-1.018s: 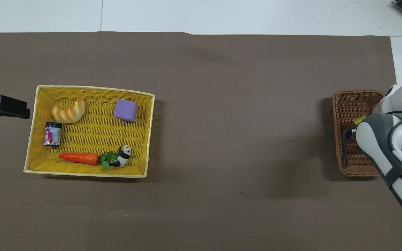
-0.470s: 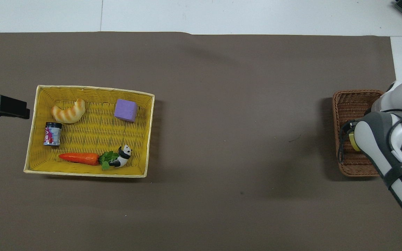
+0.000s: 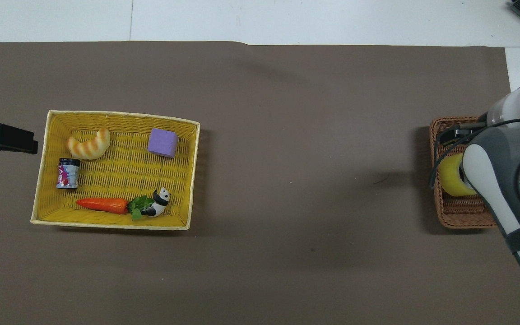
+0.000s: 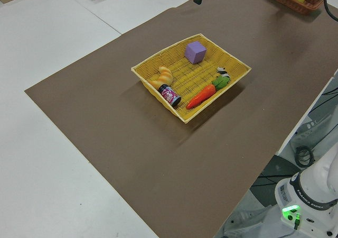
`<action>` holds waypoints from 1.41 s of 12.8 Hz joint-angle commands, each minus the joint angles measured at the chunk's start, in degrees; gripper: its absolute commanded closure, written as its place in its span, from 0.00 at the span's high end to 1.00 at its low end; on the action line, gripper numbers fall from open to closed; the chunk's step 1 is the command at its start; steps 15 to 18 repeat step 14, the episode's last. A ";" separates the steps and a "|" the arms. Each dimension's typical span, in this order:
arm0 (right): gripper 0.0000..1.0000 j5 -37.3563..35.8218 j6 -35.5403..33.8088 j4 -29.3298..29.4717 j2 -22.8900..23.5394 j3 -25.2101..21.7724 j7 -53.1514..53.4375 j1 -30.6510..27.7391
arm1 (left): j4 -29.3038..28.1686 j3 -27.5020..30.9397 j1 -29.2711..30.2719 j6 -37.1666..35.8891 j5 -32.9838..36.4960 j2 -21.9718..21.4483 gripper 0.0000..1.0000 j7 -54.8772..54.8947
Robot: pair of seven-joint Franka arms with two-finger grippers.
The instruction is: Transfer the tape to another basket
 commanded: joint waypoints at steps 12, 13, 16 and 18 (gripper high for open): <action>1.00 10.14 -28.34 8.39 -13.25 0.10 2.02 -0.38 | 0.34 -0.28 0.67 -0.48 -1.01 -0.49 1.00 0.43; 1.00 9.88 -26.42 7.60 -13.69 0.09 0.60 -0.12 | 0.42 -0.28 0.67 -0.39 -1.01 -0.49 1.00 0.25; 1.00 7.70 -23.62 6.90 -13.87 0.18 -0.19 0.05 | 0.42 -0.28 0.59 -0.39 -1.01 -0.49 1.00 0.34; 1.00 7.70 -23.62 6.90 -13.87 0.18 -0.19 0.05 | 0.42 -0.28 0.59 -0.39 -1.01 -0.49 1.00 0.34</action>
